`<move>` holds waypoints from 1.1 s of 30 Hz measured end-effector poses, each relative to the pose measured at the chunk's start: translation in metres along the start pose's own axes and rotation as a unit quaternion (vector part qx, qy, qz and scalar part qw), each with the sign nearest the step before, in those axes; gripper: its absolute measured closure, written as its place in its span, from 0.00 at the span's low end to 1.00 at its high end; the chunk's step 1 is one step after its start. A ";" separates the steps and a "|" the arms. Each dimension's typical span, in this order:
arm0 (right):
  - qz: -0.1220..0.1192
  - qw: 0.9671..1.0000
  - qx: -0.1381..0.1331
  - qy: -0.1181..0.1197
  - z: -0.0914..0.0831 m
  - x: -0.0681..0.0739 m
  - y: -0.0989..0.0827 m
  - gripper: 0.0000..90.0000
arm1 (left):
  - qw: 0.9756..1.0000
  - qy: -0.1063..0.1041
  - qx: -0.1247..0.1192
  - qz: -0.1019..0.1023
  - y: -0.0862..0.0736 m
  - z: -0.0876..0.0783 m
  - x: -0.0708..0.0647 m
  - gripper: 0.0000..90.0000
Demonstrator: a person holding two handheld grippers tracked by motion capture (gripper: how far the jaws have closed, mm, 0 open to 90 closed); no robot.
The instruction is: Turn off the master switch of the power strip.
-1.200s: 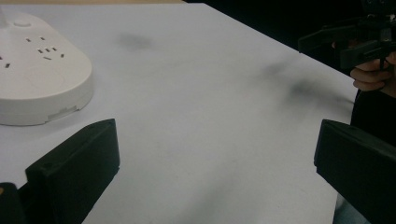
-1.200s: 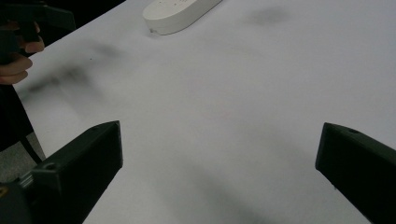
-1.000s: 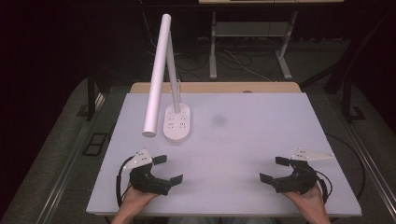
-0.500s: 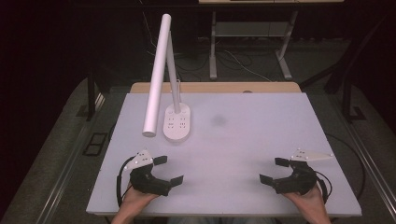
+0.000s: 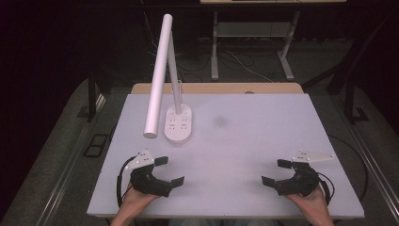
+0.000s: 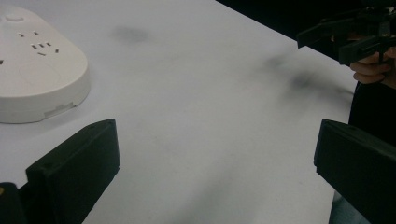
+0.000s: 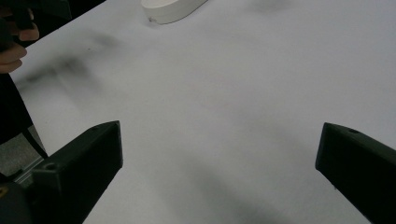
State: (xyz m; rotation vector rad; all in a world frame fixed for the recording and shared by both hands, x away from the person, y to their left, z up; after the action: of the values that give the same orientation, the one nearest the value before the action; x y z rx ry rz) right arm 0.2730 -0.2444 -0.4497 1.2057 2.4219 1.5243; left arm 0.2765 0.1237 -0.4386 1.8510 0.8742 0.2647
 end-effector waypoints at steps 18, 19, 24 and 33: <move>0.002 1.000 0.002 -0.002 -0.001 -0.001 -0.001 0.00 | 1.000 -0.010 0.016 0.002 0.021 -0.002 0.003 0.00; 0.002 1.000 0.002 -0.002 -0.001 -0.001 -0.001 0.00 | 1.000 -0.009 0.016 0.002 0.021 -0.002 0.003 0.00; 0.002 1.000 0.003 -0.002 -0.001 -0.001 -0.001 0.00 | 1.000 -0.008 0.022 0.002 0.024 -0.003 0.006 0.00; 0.000 1.000 0.004 -0.003 0.000 -0.002 -0.001 0.00 | 1.000 -0.006 0.027 -0.006 0.032 -0.002 0.013 0.00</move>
State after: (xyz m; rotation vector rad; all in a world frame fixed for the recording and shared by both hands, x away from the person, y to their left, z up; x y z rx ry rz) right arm 0.2733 -0.2462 -0.4511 1.2111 2.4266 1.5105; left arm 0.2986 0.1273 -0.4128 1.8944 0.8929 0.2243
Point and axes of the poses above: each handheld gripper's, and its own axes: z roughly forward along the jaws, y roughly out of its top, x roughly to its left, the point moved 6 cm from there along z, roughly forward along the jaws, and after that the axes turned 7 degrees about y, right-handed, at the moved point
